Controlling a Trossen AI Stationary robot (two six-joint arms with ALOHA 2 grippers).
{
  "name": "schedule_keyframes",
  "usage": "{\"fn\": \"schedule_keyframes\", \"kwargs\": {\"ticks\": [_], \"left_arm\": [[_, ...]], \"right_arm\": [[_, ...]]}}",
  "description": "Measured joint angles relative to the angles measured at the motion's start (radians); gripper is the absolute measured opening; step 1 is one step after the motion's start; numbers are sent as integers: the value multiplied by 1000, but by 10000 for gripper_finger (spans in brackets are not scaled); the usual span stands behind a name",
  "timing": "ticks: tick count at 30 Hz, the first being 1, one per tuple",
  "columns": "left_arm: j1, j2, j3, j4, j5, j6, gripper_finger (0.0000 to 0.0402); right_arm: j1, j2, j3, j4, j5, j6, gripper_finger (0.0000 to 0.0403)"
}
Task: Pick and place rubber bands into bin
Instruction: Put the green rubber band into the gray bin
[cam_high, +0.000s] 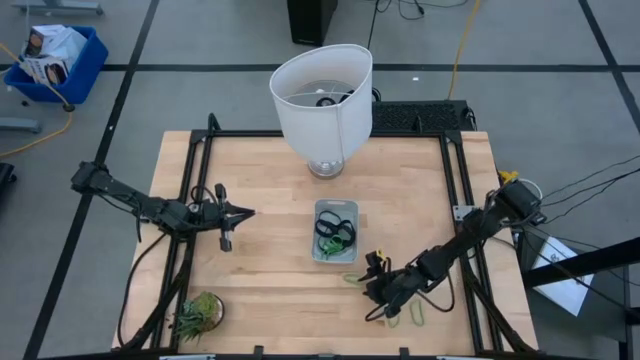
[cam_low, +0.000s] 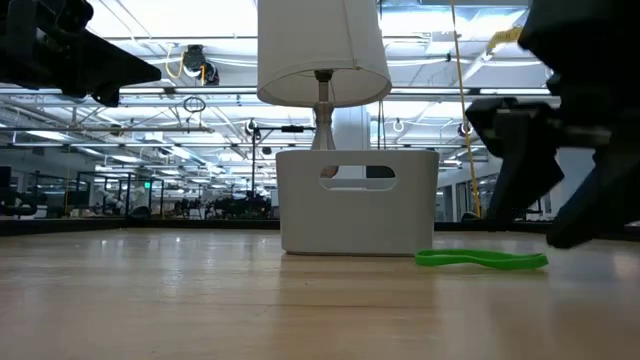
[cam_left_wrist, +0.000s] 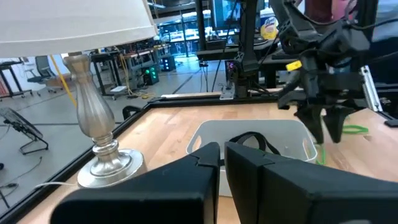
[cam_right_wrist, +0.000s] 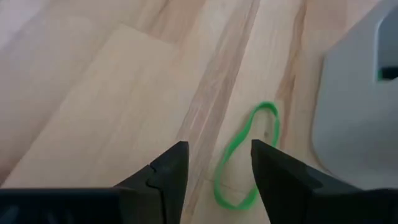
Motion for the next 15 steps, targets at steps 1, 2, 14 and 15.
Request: {"fn": "schedule_keyframes", "kwargs": {"ticks": [1, 2, 14, 15], "left_arm": [[0, 0, 0, 0, 7, 0, 33], [0, 0, 0, 0, 17, 0, 33], [0, 0, 0, 0, 30, 0, 33], [0, 0, 0, 0, 30, 0, 33]], "right_arm": [[0, 10, 0, 0, 0, 13, 160], [0, 18, 0, -2, 0, 23, 157], [-15, 69, 5, -79, -1, 115, 121], [-21, 69, 4, -89, -16, 130, 115]]}}
